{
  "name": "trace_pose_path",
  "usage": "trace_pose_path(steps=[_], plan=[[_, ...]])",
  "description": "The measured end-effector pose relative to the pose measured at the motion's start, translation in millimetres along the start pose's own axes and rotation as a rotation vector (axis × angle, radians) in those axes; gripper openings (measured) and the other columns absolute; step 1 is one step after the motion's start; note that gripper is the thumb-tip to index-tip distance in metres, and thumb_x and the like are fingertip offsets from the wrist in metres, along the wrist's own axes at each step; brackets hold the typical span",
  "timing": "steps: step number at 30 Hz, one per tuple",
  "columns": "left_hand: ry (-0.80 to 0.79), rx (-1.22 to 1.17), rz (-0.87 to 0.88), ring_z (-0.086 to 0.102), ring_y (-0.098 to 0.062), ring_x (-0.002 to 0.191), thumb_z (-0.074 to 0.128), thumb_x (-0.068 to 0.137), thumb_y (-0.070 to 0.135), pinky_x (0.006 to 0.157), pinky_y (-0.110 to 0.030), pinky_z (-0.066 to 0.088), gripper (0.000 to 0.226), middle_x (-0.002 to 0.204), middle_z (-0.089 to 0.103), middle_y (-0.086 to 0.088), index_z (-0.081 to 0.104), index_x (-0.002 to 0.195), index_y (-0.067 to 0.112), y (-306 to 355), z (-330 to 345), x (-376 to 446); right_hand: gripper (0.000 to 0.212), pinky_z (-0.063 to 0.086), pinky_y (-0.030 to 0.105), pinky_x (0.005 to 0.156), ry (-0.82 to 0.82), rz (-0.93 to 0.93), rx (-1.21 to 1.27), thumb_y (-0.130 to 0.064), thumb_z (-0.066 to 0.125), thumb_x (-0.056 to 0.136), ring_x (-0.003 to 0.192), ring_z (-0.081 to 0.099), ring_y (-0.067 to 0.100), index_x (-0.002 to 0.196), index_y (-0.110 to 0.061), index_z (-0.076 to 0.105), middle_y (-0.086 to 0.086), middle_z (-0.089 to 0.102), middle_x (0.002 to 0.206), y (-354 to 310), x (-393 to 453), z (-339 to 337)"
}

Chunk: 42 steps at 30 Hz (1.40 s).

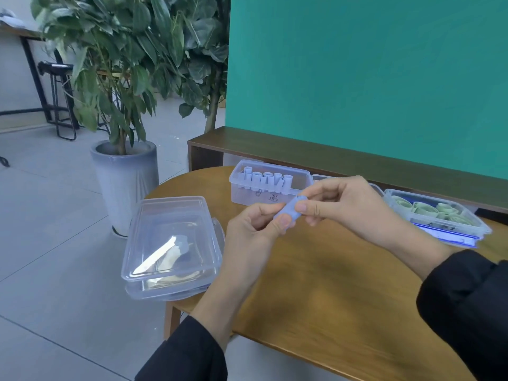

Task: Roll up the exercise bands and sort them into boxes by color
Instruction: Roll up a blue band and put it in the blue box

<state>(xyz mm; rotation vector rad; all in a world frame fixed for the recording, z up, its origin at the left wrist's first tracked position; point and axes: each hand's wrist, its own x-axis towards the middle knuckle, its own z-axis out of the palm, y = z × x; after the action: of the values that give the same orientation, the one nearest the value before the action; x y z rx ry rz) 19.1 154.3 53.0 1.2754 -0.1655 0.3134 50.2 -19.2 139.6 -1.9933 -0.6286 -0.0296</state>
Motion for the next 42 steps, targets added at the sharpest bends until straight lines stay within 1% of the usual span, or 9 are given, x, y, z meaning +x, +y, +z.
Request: trace_pose_path(steps=[3,7,9,13,18,23,26,32,42], plan=[[0.024,0.002,-0.002,0.074,-0.015,0.088,0.072,0.092,0.012,0.079,-0.024,0.054,0.018,0.093,0.079,-0.006,0.073,0.111,0.009,-4.6,2.5,11.5,0.023,0.056,0.025,0.066,-0.040,0.035,0.003,-0.018,0.081,0.076,0.062,0.068,0.015,0.094,-0.004,0.077,0.008,0.075,0.071,1.6,15.8,-9.2],[0.068,0.041,-0.006,0.074,-0.023,0.095,0.072,0.094,0.016,0.085,-0.031,0.056,0.016,0.095,0.079,0.001,0.074,0.109,0.017,-12.3,9.0,25.6,0.026,0.054,0.059,0.079,-0.074,0.075,-0.086,-0.031,0.084,0.074,0.072,0.073,0.022,0.092,-0.012,0.080,0.014,0.076,0.078,7.8,34.6,-19.1],[0.081,0.070,-0.022,0.073,-0.019,0.099,0.071,0.095,0.023,0.092,-0.033,0.057,0.020,0.101,0.078,0.006,0.074,0.115,0.022,-15.7,13.2,32.3,0.024,0.053,0.043,0.067,-0.061,0.099,-0.114,-0.030,0.083,0.077,0.068,0.072,0.015,0.092,-0.012,0.079,0.013,0.076,0.076,12.6,45.6,-24.2],[0.131,0.205,-0.058,0.066,-0.006,0.115,0.071,0.093,0.044,0.105,-0.035,0.051,0.050,0.124,0.071,0.008,0.058,0.140,0.031,-28.2,17.5,44.4,0.024,0.059,0.031,0.070,0.036,0.111,-0.134,-0.028,0.085,0.076,0.067,0.072,0.018,0.090,-0.009,0.079,0.012,0.077,0.076,33.1,81.7,-43.0],[0.185,0.245,-0.056,0.060,0.013,0.112,0.068,0.097,0.029,0.104,-0.024,0.049,0.047,0.127,0.067,0.015,0.054,0.142,0.031,-34.3,20.5,49.2,0.021,0.055,0.020,0.062,0.144,0.121,-0.445,-0.032,0.083,0.083,0.071,0.074,0.013,0.093,-0.013,0.078,0.002,0.078,0.080,92.0,141.1,-74.4],[0.248,0.243,-0.043,0.063,0.009,0.108,0.065,0.098,0.027,0.098,-0.033,0.054,0.029,0.109,0.071,0.023,0.060,0.122,0.042,-40.9,22.2,51.6,0.027,0.053,0.031,0.076,0.082,0.170,-0.668,-0.036,0.079,0.087,0.083,0.068,0.016,0.102,-0.014,0.078,0.003,0.076,0.095,135.9,181.8,-77.1],[0.255,0.267,-0.032,0.062,0.010,0.108,0.065,0.098,0.028,0.090,-0.022,0.052,0.028,0.114,0.068,0.024,0.059,0.121,0.043,-43.2,25.5,50.9,0.028,0.059,0.040,0.077,0.051,0.219,-0.715,-0.041,0.078,0.086,0.082,0.070,0.021,0.105,-0.020,0.078,-0.001,0.074,0.103,151.3,195.9,-72.2],[0.234,0.312,-0.049,0.059,0.014,0.105,0.065,0.097,0.031,0.075,-0.008,0.047,0.025,0.106,0.065,0.036,0.059,0.118,0.043,-43.1,26.8,50.0,0.033,0.044,0.031,0.060,0.014,0.260,-0.859,-0.044,0.077,0.087,0.089,0.063,0.022,0.107,-0.018,0.076,-0.003,0.064,0.106,159.1,211.8,-60.2],[0.243,0.326,-0.055,0.059,0.014,0.104,0.068,0.095,0.029,0.076,-0.007,0.046,0.027,0.108,0.066,0.028,0.061,0.120,0.039,-46.0,28.9,50.8,0.029,0.053,0.040,0.080,-0.042,0.315,-1.044,-0.035,0.075,0.090,0.099,0.063,0.029,0.113,-0.017,0.074,0.005,0.068,0.116,159.3,225.2,-45.2]])
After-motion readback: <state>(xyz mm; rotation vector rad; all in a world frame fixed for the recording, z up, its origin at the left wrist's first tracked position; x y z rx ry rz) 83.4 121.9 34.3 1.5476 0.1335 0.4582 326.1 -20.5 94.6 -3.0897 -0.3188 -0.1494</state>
